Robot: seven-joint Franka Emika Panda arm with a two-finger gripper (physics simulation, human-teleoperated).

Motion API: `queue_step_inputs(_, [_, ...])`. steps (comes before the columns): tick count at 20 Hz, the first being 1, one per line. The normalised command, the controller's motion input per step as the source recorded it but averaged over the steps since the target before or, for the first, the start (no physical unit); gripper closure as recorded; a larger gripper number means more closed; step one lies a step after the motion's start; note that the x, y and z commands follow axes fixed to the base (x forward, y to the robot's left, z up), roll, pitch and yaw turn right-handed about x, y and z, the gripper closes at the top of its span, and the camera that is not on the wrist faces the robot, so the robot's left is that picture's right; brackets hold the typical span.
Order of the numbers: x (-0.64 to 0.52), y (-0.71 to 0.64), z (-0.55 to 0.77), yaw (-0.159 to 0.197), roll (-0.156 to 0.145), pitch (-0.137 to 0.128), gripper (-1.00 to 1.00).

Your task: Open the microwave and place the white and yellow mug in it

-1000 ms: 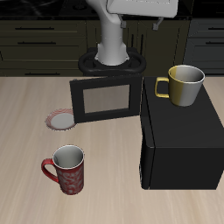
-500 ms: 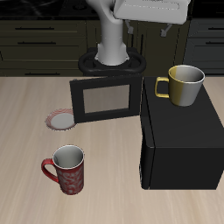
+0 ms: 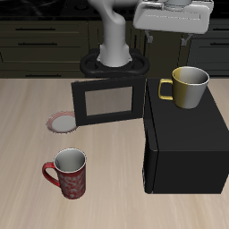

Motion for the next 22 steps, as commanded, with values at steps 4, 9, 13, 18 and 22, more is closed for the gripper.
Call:
queue_step_inputs(4, [-0.05,0.16,0.04,-0.028,0.036,0.011,-1.00])
queue_step_inputs(9, [0.01,0.04,0.02,-0.035,0.010,0.000,-1.00])
queue_step_inputs(13, [0.09,-0.02,-0.01,-0.032,-0.015,-0.006,-1.00])
queue_step_inputs(18, [0.11,-0.02,-0.04,-0.032,0.000,0.015,-1.00])
queue_step_inputs(22, [0.02,-0.03,-0.11,-0.022,-0.008,0.016,-1.00])
